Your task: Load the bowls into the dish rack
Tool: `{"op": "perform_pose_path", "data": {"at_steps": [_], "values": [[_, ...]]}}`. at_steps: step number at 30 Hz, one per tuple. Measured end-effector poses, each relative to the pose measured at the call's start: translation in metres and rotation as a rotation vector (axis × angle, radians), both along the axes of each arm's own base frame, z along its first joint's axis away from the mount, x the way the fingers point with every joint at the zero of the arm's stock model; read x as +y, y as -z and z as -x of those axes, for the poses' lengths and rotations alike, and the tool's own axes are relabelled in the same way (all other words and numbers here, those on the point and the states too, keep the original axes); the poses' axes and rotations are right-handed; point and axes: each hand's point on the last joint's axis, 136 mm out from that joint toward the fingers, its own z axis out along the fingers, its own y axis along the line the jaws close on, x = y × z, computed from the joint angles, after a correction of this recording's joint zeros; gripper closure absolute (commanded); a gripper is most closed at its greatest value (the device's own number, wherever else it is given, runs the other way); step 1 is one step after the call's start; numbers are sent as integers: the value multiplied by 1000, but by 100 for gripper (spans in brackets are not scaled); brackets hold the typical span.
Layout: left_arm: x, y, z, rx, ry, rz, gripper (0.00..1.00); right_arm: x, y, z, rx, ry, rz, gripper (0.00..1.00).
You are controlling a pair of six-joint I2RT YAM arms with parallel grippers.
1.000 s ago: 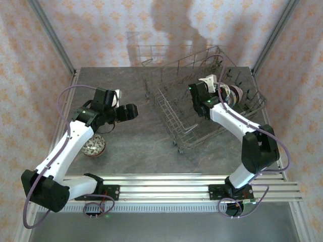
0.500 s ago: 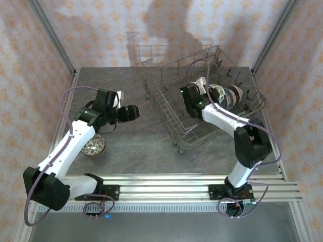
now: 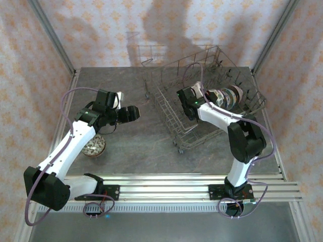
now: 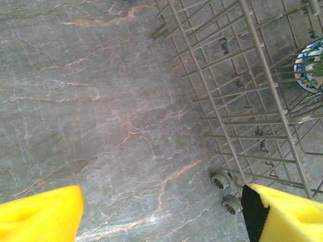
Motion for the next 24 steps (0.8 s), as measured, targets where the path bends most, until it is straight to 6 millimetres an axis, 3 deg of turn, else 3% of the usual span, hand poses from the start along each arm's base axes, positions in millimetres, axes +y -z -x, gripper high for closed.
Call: {"op": "perform_pose_path", "data": {"at_steps": [12, 15, 19, 24], "values": [[14, -5, 5, -8, -45, -19, 17, -2, 27, -1, 36, 37, -29, 83], [28, -3, 7, 3, -99, -32, 17, -6, 30, -3, 29, 54, -57, 69], [48, 2, 14, 41, -175, -51, 17, -8, 31, -3, 26, 68, -83, 37], [75, 16, 23, 114, -274, -60, 18, -12, 24, 2, 9, 70, -122, 18]]}}
